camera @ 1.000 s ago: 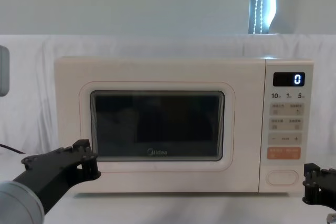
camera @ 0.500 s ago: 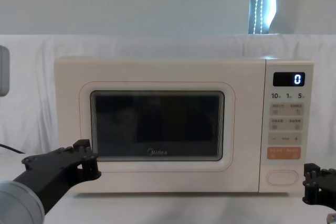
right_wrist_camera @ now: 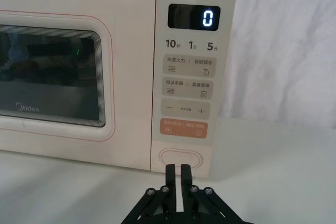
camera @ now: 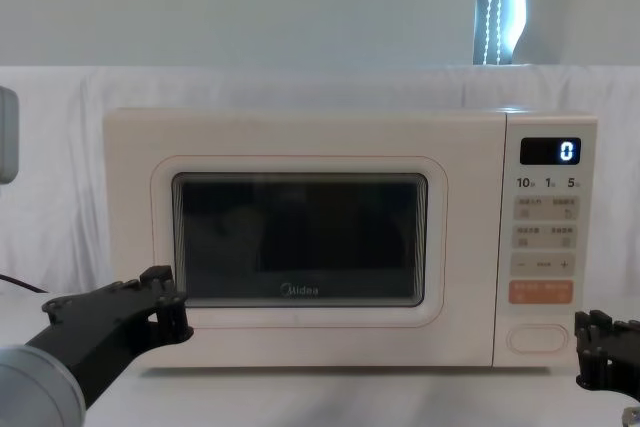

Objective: Press the button to open the microwave door with one hand; close the microwave door with the other hand.

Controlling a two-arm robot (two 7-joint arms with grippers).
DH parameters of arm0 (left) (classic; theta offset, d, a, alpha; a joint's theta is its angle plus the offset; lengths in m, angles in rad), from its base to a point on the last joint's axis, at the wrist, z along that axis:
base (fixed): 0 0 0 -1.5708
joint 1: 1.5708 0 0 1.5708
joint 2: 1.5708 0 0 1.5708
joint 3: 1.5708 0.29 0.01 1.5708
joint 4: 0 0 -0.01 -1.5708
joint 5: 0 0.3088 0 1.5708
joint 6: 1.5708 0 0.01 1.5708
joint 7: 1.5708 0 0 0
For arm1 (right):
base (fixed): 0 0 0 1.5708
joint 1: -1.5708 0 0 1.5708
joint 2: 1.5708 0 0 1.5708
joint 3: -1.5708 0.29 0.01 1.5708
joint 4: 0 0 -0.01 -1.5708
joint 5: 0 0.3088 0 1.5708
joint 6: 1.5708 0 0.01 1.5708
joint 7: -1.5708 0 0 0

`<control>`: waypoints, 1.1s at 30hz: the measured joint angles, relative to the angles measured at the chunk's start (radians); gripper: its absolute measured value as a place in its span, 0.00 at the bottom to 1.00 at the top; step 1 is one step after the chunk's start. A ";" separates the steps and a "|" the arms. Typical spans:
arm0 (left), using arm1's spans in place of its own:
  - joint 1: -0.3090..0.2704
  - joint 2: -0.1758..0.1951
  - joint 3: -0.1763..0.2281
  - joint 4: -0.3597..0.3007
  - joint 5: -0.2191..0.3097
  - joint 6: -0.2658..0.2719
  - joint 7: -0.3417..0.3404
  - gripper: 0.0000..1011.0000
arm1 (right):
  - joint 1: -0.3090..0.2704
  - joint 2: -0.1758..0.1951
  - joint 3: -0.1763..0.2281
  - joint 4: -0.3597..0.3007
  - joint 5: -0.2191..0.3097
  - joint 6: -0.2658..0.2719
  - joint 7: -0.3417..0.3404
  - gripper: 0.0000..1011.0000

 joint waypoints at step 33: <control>0.000 0.000 0.000 0.000 0.000 0.000 0.000 0.00 | 0.000 0.000 0.000 0.000 0.000 0.000 0.000 0.99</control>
